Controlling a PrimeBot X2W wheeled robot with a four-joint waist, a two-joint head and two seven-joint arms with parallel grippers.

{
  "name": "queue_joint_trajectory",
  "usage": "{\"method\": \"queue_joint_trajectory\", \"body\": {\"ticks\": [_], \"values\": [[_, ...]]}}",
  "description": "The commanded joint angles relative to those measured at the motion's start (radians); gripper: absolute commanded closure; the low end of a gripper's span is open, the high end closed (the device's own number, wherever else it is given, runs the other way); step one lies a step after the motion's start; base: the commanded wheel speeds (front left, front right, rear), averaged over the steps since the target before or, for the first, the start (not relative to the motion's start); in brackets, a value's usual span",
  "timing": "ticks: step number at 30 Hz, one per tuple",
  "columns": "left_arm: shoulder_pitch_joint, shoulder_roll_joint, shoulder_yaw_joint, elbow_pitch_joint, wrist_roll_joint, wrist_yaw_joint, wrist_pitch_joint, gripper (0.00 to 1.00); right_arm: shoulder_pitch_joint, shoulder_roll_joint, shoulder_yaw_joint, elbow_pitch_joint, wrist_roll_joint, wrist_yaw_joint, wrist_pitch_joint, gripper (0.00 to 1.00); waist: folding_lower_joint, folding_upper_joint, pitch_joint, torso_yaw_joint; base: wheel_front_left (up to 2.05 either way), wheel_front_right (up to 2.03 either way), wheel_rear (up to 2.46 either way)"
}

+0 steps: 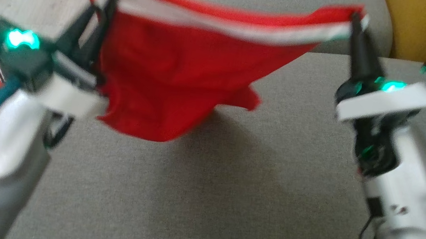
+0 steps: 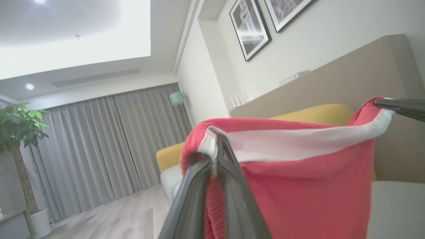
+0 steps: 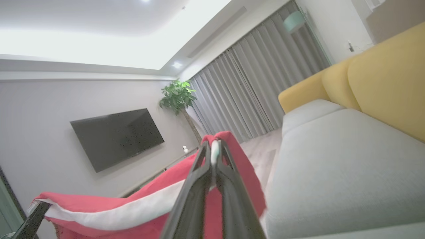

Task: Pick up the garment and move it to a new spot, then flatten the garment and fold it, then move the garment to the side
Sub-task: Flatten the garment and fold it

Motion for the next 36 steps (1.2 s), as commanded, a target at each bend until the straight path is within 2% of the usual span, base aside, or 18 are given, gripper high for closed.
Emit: {"method": "queue_joint_trajectory", "body": {"ticks": [1,7,13,16,18,22,25,28,33,36], "values": [[-0.075,0.043,0.026,-0.025,-0.018,0.002,-0.003,1.0,-0.05,-0.007,-0.001,-0.048,0.016,-0.001,0.014,1.0,0.0001,0.0,-0.006,0.0,0.0,0.0,0.0],[-0.228,0.075,-0.045,0.018,-0.115,0.002,0.062,1.0,-0.131,-0.023,-0.087,-0.119,0.078,-0.001,0.11,1.0,0.0001,0.0,0.011,-0.015,0.0,0.0,0.0],[-0.326,0.064,-0.083,0.1,-0.181,0.002,0.089,1.0,-0.234,0.001,-0.163,-0.063,0.005,-0.001,0.16,1.0,0.0001,0.0,0.121,-0.043,0.0,0.0,0.0],[-0.4,0.04,-0.079,0.167,-0.158,0.013,0.054,1.0,-0.333,0.028,-0.203,0.012,-0.054,-0.001,0.123,1.0,0.0001,0.0,0.197,-0.057,0.0,0.0,0.0],[-0.492,0.003,-0.052,0.215,-0.13,0.044,0.012,1.0,-0.457,0.04,-0.234,0.087,-0.119,-0.001,0.038,1.0,0.0001,0.0,0.264,-0.066,0.0,0.0,0.0],[-0.575,-0.047,0.008,0.216,-0.095,0.07,-0.003,1.0,-0.582,0.05,-0.263,0.159,-0.136,-0.001,-0.059,1.0,0.0001,0.0,0.315,-0.072,0.0,0.0,0.0],[-0.55,-0.067,0.038,0.198,-0.082,0.06,-0.003,1.0,-0.594,0.055,-0.263,0.182,-0.117,-0.001,-0.077,1.0,0.0001,0.0,0.32,-0.077,0.0,0.0,0.0],[-0.443,-0.093,0.07,0.187,-0.086,0.031,-0.004,1.0,-0.527,0.051,-0.22,0.212,-0.088,-0.001,-0.081,1.0,0.0001,0.0,0.31,-0.088,0.0,0.0,0.0],[-0.179,-0.164,0.111,0.225,-0.131,0.006,-0.004,1.0,-0.29,0.027,-0.172,0.252,0.004,-0.001,-0.072,1.0,0.0001,0.0,0.292,-0.105,0.0,0.0,0.0],[-0.017,-0.208,0.101,0.256,-0.165,0.003,-0.004,1.0,-0.118,0.024,-0.138,0.258,0.068,-0.001,-0.064,1.0,0.0001,0.0,0.281,-0.118,0.0,0.0,0.0]]}}
